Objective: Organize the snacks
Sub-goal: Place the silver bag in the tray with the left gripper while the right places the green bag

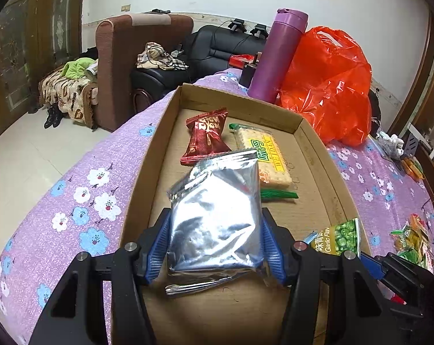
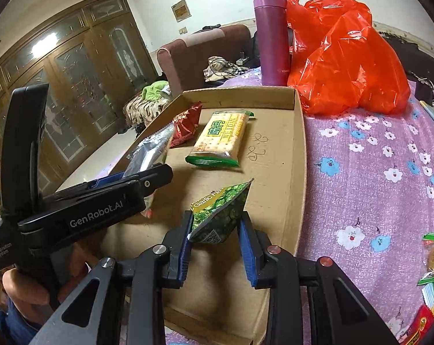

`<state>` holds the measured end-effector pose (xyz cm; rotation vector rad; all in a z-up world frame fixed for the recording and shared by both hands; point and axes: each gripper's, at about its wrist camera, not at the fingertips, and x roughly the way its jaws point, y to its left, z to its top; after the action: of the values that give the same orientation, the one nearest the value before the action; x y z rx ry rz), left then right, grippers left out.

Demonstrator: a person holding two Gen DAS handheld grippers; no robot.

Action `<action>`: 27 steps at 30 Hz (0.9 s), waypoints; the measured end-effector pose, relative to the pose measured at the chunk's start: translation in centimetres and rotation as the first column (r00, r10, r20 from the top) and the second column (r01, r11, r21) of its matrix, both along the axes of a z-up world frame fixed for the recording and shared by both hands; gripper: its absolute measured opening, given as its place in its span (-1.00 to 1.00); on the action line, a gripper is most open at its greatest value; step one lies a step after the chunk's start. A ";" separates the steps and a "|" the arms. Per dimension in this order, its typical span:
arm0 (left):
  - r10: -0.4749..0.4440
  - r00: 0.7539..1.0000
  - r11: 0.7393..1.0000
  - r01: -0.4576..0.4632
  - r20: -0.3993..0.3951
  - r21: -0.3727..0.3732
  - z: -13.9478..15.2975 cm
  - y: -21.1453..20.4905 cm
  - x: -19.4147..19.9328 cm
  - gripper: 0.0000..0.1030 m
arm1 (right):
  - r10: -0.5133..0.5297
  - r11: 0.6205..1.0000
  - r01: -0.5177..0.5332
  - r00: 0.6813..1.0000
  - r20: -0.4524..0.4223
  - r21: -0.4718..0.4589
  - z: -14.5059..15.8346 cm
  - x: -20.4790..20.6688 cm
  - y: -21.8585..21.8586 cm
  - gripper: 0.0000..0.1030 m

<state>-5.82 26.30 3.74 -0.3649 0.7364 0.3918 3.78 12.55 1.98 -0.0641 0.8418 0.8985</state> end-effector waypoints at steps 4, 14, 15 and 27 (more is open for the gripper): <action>-0.001 1.000 1.000 0.001 0.001 0.004 0.1 -0.1 0.0 0.16 | -0.009 1.000 0.009 1.000 0.004 0.011 0.3 -0.1 -0.5 -0.25; 0.005 1.000 1.000 -0.006 0.013 0.016 0.8 -1.0 -0.5 0.36 | -0.074 0.994 0.073 0.997 0.013 0.075 1.9 0.2 -2.6 -0.13; -0.003 1.000 1.000 0.003 0.012 0.015 0.9 -1.3 -0.5 0.36 | -0.081 0.994 0.080 0.997 0.010 0.079 2.0 0.3 -2.8 -0.13; -0.111 0.992 0.993 0.108 0.055 0.056 3.7 -5.6 -0.7 0.37 | -0.222 0.962 0.229 0.973 -0.058 0.147 5.3 0.8 -10.4 0.03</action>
<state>-6.56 20.70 7.48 -0.2832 0.6844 0.2954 4.61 2.15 7.29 0.1822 0.7977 0.7483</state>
